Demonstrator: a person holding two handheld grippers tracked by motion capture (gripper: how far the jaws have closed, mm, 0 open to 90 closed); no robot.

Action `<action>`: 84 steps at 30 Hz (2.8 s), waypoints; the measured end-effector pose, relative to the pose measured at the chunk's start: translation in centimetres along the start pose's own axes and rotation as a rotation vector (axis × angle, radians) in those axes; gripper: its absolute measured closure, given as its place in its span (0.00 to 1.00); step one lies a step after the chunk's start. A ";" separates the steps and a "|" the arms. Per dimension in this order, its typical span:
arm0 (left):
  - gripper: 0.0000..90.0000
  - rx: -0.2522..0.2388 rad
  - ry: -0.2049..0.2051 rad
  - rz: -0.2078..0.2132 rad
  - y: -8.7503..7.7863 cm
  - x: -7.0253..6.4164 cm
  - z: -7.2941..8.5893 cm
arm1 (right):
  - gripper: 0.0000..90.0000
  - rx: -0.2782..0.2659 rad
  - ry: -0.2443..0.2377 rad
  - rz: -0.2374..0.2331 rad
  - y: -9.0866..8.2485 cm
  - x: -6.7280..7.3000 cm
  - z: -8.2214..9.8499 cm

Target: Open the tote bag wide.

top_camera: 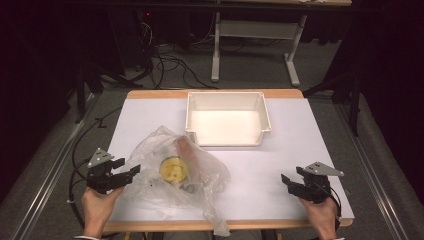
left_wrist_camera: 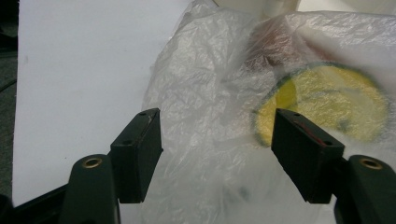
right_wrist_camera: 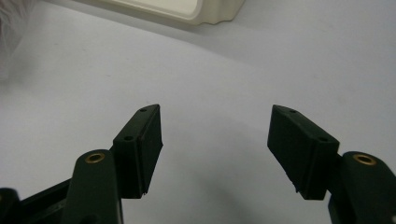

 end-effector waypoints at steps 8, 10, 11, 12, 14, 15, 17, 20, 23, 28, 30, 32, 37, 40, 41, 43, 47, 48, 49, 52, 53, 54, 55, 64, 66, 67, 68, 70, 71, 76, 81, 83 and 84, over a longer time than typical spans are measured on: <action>0.34 0.031 -0.001 0.034 0.7 -0.7 -0.4 | 0.39 -0.003 -0.012 -0.036 0.4 1.3 -0.6; 0.33 0.046 -0.010 0.042 1.0 -0.9 -0.4 | 0.39 -0.001 -0.021 -0.049 0.4 1.7 -0.8; 0.32 0.055 -0.011 0.045 1.1 -0.9 -0.3 | 0.39 -0.001 -0.024 -0.056 0.4 1.9 -0.9; 0.32 0.063 -0.015 0.050 1.3 -1.1 -0.3 | 0.39 -0.001 -0.030 -0.062 0.5 2.2 -0.9; 0.30 0.078 -0.012 0.053 1.5 -1.2 -0.2 | 0.39 0.005 -0.041 -0.075 0.7 2.7 -1.0; 0.30 0.082 -0.016 0.053 1.7 -1.2 -0.1 | 0.39 0.010 -0.049 -0.079 0.8 2.9 -1.1; 0.30 0.089 -0.023 0.054 1.8 -1.2 0.0 | 0.38 0.014 -0.066 -0.091 1.0 3.5 -1.2; 0.29 0.098 -0.034 0.046 2.1 -1.1 0.3 | 0.38 0.012 -0.073 -0.103 1.2 4.1 -1.5; 0.27 0.111 -0.027 0.033 2.4 -1.0 0.6 | 0.38 0.011 -0.086 -0.116 1.3 4.6 -1.7; 0.26 0.120 -0.038 0.026 2.6 -0.9 1.2 | 0.37 0.011 -0.102 -0.140 1.5 5.7 -1.9; 0.26 0.124 -0.039 0.026 2.7 -0.8 1.3 | 0.37 0.014 -0.109 -0.150 1.7 6.0 -2.0; 0.26 0.131 -0.043 0.022 2.9 -0.8 1.4 | 0.37 0.018 -0.116 -0.161 1.9 6.4 -2.1; 0.27 0.126 -0.064 0.015 3.5 -1.0 1.6 | 0.37 0.040 -0.121 -0.174 2.7 7.0 -2.0; 0.28 0.143 -0.060 0.010 4.0 -1.2 1.9 | 0.37 0.054 -0.126 -0.181 3.2 7.2 -1.8; 0.28 0.148 -0.063 0.012 4.2 -1.2 2.0 | 0.37 0.061 -0.123 -0.181 3.2 7.3 -1.8; 0.29 0.154 -0.070 0.014 4.5 -1.3 2.2 | 0.37 0.063 -0.128 -0.185 3.2 7.4 -1.8; 0.34 0.166 -0.077 0.018 4.9 -1.4 2.4 | 0.37 0.068 -0.130 -0.190 3.2 7.6 -1.8; 0.35 0.170 -0.075 0.021 5.0 -1.4 2.5 | 0.37 0.066 -0.134 -0.191 3.2 7.6 -1.8; 0.37 0.173 -0.074 0.024 5.1 -1.5 2.5 | 0.37 0.063 -0.136 -0.195 3.2 7.7 -1.8; 0.44 0.181 -0.071 0.027 5.4 -1.7 2.6 | 0.37 0.061 -0.134 -0.208 3.1 8.0 -1.8; 0.47 0.184 -0.069 0.029 5.5 -1.8 2.6 | 0.36 0.059 -0.136 -0.212 3.1 8.2 -1.8; 0.51 0.185 -0.068 0.032 5.6 -1.9 2.7 | 0.36 0.059 -0.139 -0.217 3.1 8.3 -1.8; 0.55 0.189 -0.063 0.034 5.7 -2.1 2.7 | 0.36 0.053 -0.137 -0.221 3.2 8.4 -1.9; 0.89 0.219 -0.031 0.069 6.4 -3.0 2.9 | 0.33 0.063 -0.157 -0.259 3.5 9.6 -1.9; 0.95 0.222 -0.024 0.075 6.5 -3.2 3.0 | 0.33 0.067 -0.161 -0.268 3.6 9.9 -2.0; 0.97 0.224 -0.021 0.077 6.5 -3.2 3.0 | 0.33 0.066 -0.164 -0.273 3.7 10.1 -2.0; 1.00 0.224 -0.020 0.081 6.5 -3.2 3.0 | 0.33 0.070 -0.160 -0.277 3.8 10.3 -2.0; 1.00 0.223 -0.016 0.093 6.4 -3.3 3.0 | 0.33 0.072 -0.162 -0.283 3.9 10.6 -2.1; 1.00 0.224 -0.012 0.100 6.4 -3.4 3.0 | 0.33 0.070 -0.161 -0.289 4.0 10.7 -2.1; 1.00 0.220 -0.002 0.122 6.4 -3.8 3.0 | 0.32 0.075 -0.179 -0.302 4.3 11.5 -2.3; 1.00 0.213 0.000 0.129 6.5 -4.1 3.0 | 0.33 0.086 -0.196 -0.317 4.6 12.2 -2.3; 1.00 0.210 0.002 0.131 6.5 -4.1 3.0 | 0.33 0.088 -0.204 -0.327 4.7 12.6 -2.4; 1.00 0.211 0.003 0.132 6.5 -4.1 3.0 | 0.33 0.094 -0.209 -0.330 4.7 12.7 -2.4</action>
Point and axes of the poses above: each handheld gripper's, and its own axes: y roughly forward along the jaws, z roughly out of its underside, x roughly to its left, the point moved 7 cm from there along y, roughly forward along the jaws, and after that the axes turned 1 degree about -x, right-handed, at the moved point
